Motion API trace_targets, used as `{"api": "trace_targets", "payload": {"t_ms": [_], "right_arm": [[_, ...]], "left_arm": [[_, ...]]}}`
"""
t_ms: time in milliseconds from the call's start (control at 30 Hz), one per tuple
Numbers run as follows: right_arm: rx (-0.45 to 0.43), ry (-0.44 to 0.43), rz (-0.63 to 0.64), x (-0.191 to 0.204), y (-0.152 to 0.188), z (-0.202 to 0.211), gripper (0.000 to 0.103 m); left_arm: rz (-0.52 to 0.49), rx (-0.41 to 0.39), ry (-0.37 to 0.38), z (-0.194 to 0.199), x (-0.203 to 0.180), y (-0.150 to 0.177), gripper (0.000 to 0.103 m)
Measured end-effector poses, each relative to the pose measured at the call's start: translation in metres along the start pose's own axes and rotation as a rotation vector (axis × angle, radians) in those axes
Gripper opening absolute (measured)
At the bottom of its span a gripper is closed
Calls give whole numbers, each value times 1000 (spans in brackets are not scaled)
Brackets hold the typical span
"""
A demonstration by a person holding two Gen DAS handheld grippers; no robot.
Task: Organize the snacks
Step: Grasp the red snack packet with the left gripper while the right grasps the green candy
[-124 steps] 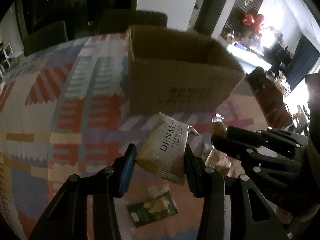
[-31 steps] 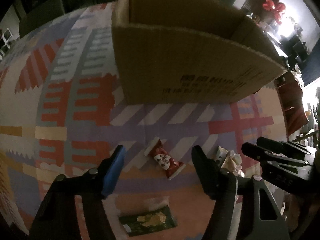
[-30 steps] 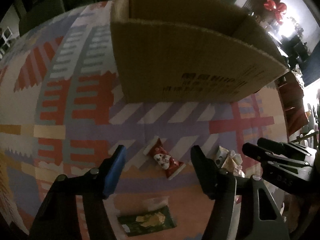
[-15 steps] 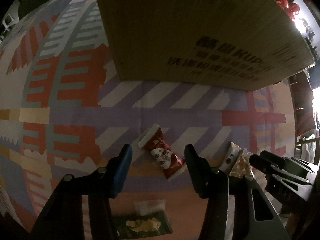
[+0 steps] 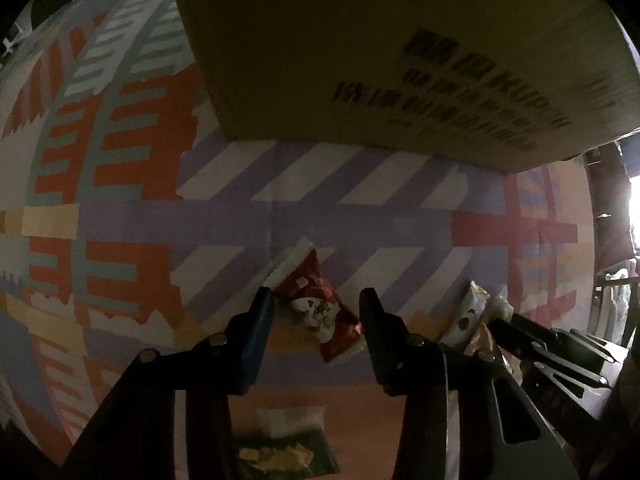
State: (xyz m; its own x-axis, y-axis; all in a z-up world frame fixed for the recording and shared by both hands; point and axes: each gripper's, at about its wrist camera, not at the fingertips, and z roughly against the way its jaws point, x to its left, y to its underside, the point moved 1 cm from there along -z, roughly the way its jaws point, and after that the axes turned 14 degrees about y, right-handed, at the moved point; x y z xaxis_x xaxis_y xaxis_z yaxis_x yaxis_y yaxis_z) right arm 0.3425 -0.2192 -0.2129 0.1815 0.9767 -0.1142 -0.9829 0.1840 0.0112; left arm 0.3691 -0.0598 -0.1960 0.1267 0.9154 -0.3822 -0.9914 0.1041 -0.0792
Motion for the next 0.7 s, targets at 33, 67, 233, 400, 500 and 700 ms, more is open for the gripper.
{"api": "trace_targets", "payload": {"t_ms": [33, 67, 233, 400, 500, 700], "right_arm": [[-4, 0, -2, -1, 0, 0, 19], [-5, 0, -4, 0, 1, -1, 19], [-19, -12, -15, -5, 13, -9, 19], [-32, -7, -23, -16, 10, -3, 19], [-53, 8, -19, -21, 14, 8, 19], [-116, 11, 0, -18, 23, 34, 19]], "left_arm": [[2, 3, -2, -2, 0, 0, 40], [1, 2, -2, -2, 1, 0, 39], [-17, 6, 13, -8, -5, 1, 23], [-54, 15, 16, -7, -13, 9, 22], [-62, 9, 27, -4, -18, 12, 22], [-85, -16, 54, 11, -26, 18, 22]]}}
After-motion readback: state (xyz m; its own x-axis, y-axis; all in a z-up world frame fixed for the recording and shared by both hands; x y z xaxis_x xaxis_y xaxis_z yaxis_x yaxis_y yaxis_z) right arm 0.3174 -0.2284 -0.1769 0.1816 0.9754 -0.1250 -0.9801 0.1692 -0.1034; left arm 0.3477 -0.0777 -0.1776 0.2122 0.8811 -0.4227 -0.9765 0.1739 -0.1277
